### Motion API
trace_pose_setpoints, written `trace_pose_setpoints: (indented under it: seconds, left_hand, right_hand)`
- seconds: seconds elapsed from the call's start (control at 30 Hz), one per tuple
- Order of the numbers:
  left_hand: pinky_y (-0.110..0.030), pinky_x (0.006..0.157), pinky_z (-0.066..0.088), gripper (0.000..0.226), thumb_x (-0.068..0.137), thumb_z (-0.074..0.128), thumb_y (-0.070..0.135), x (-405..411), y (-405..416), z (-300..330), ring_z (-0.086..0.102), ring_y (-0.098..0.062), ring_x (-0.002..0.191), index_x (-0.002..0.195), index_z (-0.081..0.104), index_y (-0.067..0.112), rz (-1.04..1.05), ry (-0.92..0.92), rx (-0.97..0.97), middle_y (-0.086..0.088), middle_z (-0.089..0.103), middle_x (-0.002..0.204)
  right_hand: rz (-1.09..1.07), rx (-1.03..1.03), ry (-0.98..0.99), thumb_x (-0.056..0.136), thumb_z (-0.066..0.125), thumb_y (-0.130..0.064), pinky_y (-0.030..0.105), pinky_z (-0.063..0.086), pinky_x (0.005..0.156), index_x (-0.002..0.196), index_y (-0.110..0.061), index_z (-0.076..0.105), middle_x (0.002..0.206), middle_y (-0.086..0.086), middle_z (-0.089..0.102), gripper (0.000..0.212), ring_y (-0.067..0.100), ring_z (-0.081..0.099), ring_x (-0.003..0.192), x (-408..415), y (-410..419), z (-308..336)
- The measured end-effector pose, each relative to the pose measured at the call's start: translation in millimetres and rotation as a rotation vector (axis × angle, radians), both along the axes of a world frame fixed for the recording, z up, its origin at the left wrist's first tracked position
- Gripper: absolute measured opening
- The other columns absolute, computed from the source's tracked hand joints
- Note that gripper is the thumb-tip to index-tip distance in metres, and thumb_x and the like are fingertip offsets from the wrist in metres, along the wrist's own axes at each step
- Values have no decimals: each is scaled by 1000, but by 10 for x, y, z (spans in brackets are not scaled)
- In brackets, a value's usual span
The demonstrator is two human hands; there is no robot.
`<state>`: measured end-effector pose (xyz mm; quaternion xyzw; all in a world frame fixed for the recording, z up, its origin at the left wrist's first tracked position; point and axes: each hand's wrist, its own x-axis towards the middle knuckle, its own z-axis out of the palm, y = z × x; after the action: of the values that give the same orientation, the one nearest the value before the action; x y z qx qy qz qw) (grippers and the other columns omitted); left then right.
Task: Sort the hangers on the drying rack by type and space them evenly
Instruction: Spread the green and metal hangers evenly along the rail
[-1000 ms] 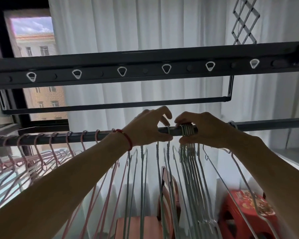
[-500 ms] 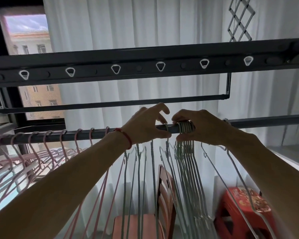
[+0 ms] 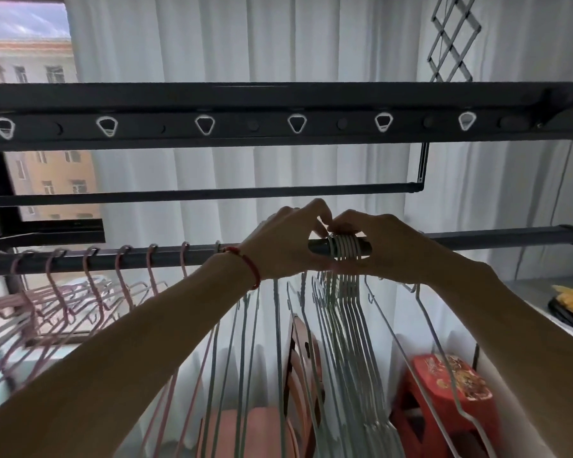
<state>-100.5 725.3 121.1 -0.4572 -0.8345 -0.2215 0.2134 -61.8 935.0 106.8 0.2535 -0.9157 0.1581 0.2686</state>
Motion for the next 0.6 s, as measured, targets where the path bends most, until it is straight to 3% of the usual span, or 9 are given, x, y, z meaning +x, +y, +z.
trace_pose_setpoints:
  seconds: [0.13,0.33,0.47,0.6]
  left_hand:
    - [-42,82,58,55,76,82,39,-57,-37,-8,69,-15,90,118,51,22,-39,-17,16,6,72,110]
    - [-39,79,57,57,76,82,36,-35,-16,1,65,-9,73,121,49,24,-25,-34,12,7,72,110]
    - [-32,76,55,60,76,82,36,45,56,12,65,-6,70,124,48,24,20,-29,10,8,72,111]
    - [-20,69,48,57,77,81,37,110,129,-12,62,1,68,124,49,26,72,-39,27,8,71,113]
  right_hand:
    - [-31,-31,-14,73,83,-46,31,58,81,123,-23,54,109,-10,71,63,7,70,94,47,-53,7]
    - [-85,5,-27,73,84,-43,17,51,77,117,-29,57,105,-12,69,54,6,66,90,98,33,15]
    - [-49,6,-41,72,85,-44,31,56,84,116,-31,56,104,-11,70,54,10,68,93,61,159,18]
    - [23,15,-25,73,84,-42,34,58,84,117,-28,58,103,-9,70,53,12,68,92,26,314,2]
